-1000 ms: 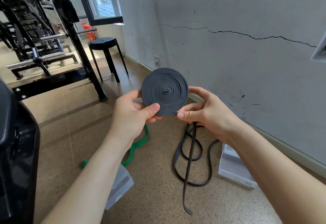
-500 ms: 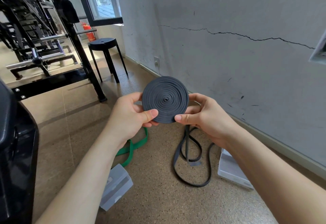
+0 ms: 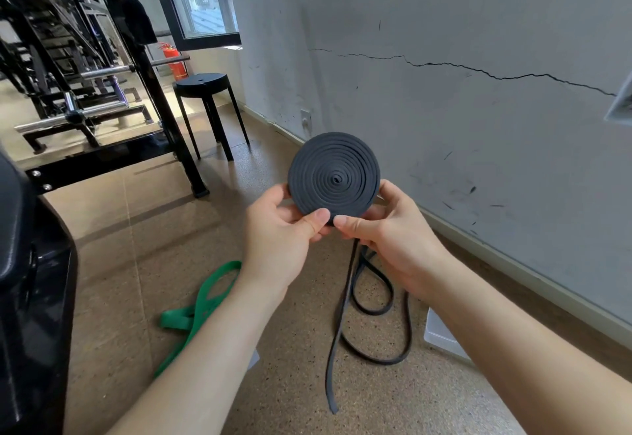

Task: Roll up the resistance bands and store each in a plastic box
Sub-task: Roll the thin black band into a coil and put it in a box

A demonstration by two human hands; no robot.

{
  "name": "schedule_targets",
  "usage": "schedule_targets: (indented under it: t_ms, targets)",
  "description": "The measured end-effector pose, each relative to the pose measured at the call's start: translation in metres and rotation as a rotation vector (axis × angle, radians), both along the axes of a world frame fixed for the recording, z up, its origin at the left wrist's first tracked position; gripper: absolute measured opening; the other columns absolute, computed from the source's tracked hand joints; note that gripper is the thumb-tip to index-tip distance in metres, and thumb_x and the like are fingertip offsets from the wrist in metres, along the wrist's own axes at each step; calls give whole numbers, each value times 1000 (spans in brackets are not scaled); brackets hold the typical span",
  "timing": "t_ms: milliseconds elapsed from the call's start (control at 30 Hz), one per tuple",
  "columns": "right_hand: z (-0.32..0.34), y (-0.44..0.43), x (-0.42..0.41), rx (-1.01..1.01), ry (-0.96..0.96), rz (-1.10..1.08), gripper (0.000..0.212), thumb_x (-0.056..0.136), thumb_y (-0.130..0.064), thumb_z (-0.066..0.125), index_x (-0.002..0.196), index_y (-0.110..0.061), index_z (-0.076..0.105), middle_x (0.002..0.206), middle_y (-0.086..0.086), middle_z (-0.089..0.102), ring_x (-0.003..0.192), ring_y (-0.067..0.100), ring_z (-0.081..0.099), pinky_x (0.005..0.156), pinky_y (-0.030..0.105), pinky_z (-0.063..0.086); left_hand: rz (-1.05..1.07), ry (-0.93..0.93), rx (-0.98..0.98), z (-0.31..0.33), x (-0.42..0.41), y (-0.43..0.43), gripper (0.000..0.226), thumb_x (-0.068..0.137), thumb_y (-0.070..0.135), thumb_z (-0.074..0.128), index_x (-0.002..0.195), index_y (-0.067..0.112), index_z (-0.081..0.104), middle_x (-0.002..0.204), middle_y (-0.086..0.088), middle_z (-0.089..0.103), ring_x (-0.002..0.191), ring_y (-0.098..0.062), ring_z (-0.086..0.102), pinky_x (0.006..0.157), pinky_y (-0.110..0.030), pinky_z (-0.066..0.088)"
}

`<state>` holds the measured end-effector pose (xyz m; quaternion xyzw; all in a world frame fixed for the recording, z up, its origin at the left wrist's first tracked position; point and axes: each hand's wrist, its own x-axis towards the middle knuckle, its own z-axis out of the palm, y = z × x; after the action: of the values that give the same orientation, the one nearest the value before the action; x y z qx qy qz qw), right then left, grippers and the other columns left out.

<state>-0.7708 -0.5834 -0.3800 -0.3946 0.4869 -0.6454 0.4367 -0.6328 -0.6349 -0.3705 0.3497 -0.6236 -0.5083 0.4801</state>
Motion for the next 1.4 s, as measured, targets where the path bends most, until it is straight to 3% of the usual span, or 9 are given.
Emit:
schedule_targets:
  t_ms: [67, 167, 500, 600, 800, 900, 1100, 1233, 1400]
  targets:
    - [2, 0, -6, 37, 128, 76, 63, 74, 7, 77, 126, -18, 53, 105, 5, 74, 96, 18, 71, 73, 26, 55, 0, -63, -27, 3, 5, -5, 35, 82, -6, 67, 91, 27, 59, 74, 2, 74, 62, -15, 70, 54, -22, 54]
    - [6, 2, -13, 104, 244, 115, 69, 72, 6, 79, 131, -19, 52, 93, 6, 75, 82, 9, 71, 70, 22, 53, 1, -103, -34, 6, 10, -10, 39, 80, -8, 68, 91, 28, 58, 69, 0, 73, 58, -16, 69, 54, -27, 56]
    - [13, 8, -18, 86, 134, 107, 54, 74, 6, 75, 122, -8, 56, 93, 23, 71, 62, 17, 62, 56, 18, 47, -29, -260, -52, 9, 17, -15, 39, 79, -7, 70, 107, 19, 59, 76, -4, 74, 57, -16, 69, 60, -32, 58]
    - [11, 7, -15, 88, 102, 80, 51, 75, 7, 74, 121, -8, 56, 90, 18, 73, 62, 19, 65, 52, 18, 46, -37, -309, -63, 10, 18, -17, 41, 80, -5, 70, 109, 21, 58, 77, -5, 74, 59, -16, 68, 66, -38, 59]
    - [10, 6, -12, 80, 67, 46, 51, 76, 4, 75, 119, -12, 54, 87, 16, 73, 60, 21, 68, 45, 15, 42, -45, -341, -56, 13, 23, -20, 44, 80, -5, 70, 109, 26, 57, 72, 4, 74, 57, -8, 67, 62, -28, 58]
    - [8, 5, -7, 56, 27, 14, 49, 77, 9, 73, 118, -9, 52, 77, 12, 72, 57, 20, 67, 45, 14, 43, -48, -302, -36, 15, 24, -18, 45, 81, -4, 69, 113, 25, 57, 78, 3, 74, 58, -5, 66, 58, -19, 53]
    - [4, 2, 0, -18, -147, -69, 46, 78, 5, 72, 116, -8, 49, 82, 12, 73, 65, 21, 68, 59, 28, 47, -61, 166, 215, 2, 0, 3, 26, 83, 3, 68, 103, 19, 63, 79, 4, 72, 68, -12, 61, 71, -29, 51]
    - [4, 4, 2, -14, -143, -32, 50, 80, 5, 71, 122, -8, 47, 86, 13, 74, 68, 22, 69, 56, 24, 49, -2, 31, 49, 2, -4, 6, 19, 84, 6, 69, 91, 22, 63, 78, 2, 74, 63, -13, 67, 61, -25, 56]
    - [14, 9, -9, 106, 101, 144, 77, 74, 8, 74, 137, -21, 41, 86, 7, 72, 62, 10, 66, 48, 14, 43, 12, -48, -11, 12, 9, -6, 21, 80, 3, 71, 91, 19, 63, 77, -6, 73, 59, -17, 69, 56, -27, 57]
